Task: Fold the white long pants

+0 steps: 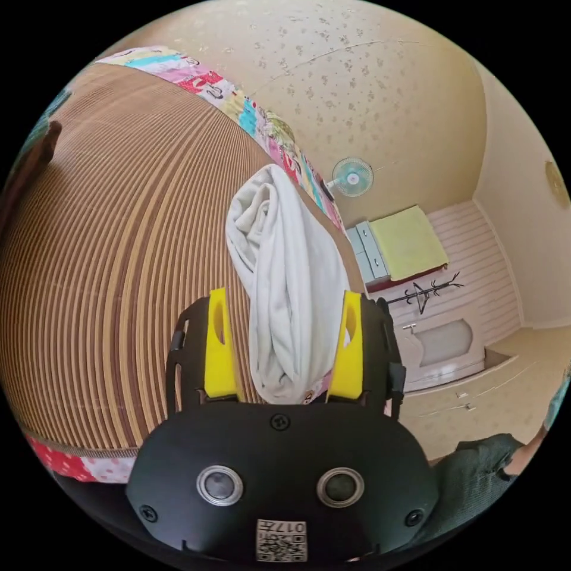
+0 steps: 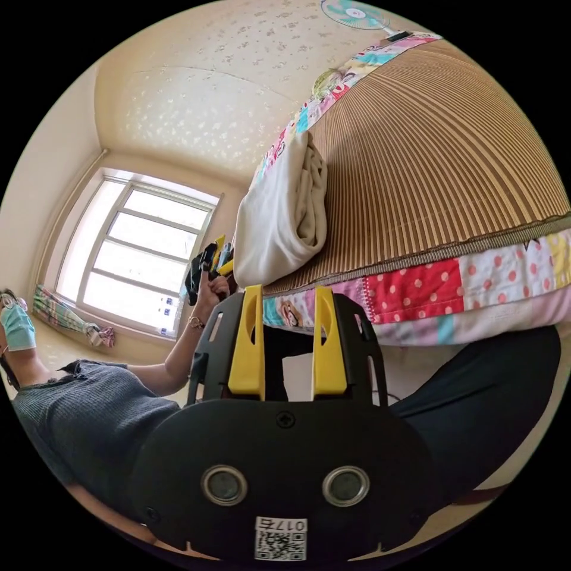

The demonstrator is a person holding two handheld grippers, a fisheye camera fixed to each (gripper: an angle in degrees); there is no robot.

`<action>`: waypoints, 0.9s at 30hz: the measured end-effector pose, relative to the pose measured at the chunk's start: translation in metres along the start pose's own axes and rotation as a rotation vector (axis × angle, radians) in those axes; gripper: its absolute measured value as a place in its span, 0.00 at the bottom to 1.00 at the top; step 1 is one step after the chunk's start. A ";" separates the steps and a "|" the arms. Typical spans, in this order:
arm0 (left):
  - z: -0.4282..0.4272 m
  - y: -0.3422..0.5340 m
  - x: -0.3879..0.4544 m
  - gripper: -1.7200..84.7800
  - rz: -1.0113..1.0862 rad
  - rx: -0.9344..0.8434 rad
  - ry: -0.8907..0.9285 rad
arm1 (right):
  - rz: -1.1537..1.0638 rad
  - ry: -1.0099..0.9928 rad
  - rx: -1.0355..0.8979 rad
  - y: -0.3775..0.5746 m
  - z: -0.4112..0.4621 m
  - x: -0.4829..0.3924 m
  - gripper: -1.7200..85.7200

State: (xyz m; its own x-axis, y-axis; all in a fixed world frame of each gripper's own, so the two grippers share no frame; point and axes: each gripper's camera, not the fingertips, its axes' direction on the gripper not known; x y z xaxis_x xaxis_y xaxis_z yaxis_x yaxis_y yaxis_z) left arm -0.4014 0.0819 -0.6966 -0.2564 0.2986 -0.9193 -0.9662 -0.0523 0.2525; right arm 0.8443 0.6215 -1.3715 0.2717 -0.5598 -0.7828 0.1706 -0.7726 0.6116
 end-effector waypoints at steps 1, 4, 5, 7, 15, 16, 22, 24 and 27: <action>0.022 -0.010 -0.011 0.33 -0.032 -0.089 -0.001 | -0.011 -0.016 0.002 -0.006 -0.004 -0.009 0.17; 0.026 -0.002 -0.010 0.28 -0.028 -0.093 0.000 | -0.010 -0.089 0.024 -0.011 -0.016 -0.025 0.17; 0.030 0.002 -0.012 0.27 -0.045 -0.110 0.033 | 0.000 -0.113 0.031 -0.010 -0.020 -0.029 0.18; 0.040 0.021 -0.035 0.19 -0.160 -0.123 0.105 | 0.013 -0.144 0.024 -0.006 -0.023 -0.032 0.19; 0.015 0.088 -0.025 0.11 -0.239 -0.149 0.447 | 0.122 -0.347 -0.013 0.009 -0.031 -0.034 0.31; 0.009 0.104 -0.014 0.11 -0.248 -0.174 0.474 | 0.128 -0.391 -0.007 0.008 -0.032 -0.038 0.35; -0.025 0.203 0.037 0.11 -0.219 -0.315 0.477 | 0.178 -0.685 -0.042 -0.009 -0.008 -0.060 0.39; -0.039 0.225 0.052 0.11 -0.199 -0.291 0.530 | 0.191 -0.720 -0.003 -0.009 -0.005 -0.067 0.36; -0.067 0.233 0.075 0.11 -0.121 -0.277 0.503 | 0.176 -0.845 0.042 0.000 -0.010 -0.074 0.33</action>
State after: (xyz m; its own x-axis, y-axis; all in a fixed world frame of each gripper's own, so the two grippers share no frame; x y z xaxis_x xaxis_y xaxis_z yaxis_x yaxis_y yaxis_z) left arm -0.6477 0.0284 -0.7270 -0.0593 -0.1674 -0.9841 -0.9432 -0.3135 0.1102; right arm 0.8340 0.6662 -1.3128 -0.5073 -0.6947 -0.5100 0.1524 -0.6548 0.7403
